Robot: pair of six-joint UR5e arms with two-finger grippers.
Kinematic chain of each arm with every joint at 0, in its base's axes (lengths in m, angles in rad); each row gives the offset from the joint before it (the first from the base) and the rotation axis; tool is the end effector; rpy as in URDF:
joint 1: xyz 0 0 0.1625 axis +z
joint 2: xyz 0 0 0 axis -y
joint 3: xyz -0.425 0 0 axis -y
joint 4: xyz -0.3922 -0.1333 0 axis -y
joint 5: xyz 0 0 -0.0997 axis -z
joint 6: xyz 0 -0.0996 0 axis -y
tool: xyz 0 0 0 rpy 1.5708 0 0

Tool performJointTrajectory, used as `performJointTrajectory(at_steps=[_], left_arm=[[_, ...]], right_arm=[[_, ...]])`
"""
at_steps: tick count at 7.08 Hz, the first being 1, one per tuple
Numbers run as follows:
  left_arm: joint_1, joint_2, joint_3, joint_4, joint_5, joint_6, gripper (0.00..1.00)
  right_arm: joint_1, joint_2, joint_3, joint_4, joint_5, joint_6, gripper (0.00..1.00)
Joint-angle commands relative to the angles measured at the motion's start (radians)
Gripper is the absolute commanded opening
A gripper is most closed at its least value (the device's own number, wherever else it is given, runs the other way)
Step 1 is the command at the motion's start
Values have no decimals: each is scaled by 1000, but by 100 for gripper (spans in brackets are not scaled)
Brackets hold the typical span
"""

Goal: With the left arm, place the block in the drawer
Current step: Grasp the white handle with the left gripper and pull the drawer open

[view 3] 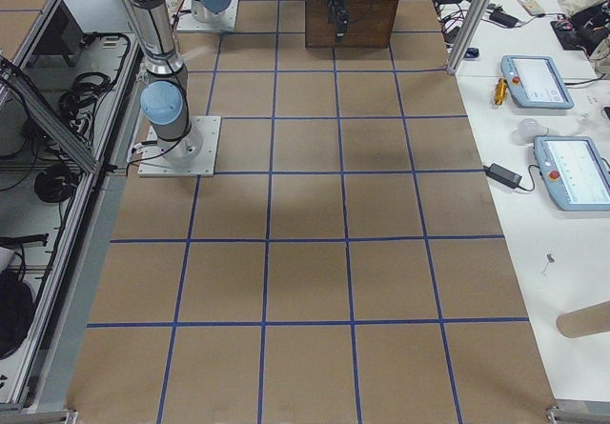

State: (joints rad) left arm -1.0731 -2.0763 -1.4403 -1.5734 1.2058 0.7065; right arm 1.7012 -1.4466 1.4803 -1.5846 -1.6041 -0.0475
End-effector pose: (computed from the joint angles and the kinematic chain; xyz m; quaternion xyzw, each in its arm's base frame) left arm 0.1520 -0.6334 0.2674 -0.0668 -0.9642 -0.0511 0.2514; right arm 0.1994 -0.5208 0.4695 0.0890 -0.9958 -0.0092 0.0170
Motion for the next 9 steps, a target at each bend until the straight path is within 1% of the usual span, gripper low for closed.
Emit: performJointTrajectory(at_steps=[1,6,9], left_arm=[[1,-17,0,9,1,1,100],[19,-22,-5,30,9,5,100],[91,-22,-8,33,12,7,100]], right_arm=[[0,0,0,0,1,0,100],[0,0,0,0,1,1,100],[0,0,0,0,0,1,100]])
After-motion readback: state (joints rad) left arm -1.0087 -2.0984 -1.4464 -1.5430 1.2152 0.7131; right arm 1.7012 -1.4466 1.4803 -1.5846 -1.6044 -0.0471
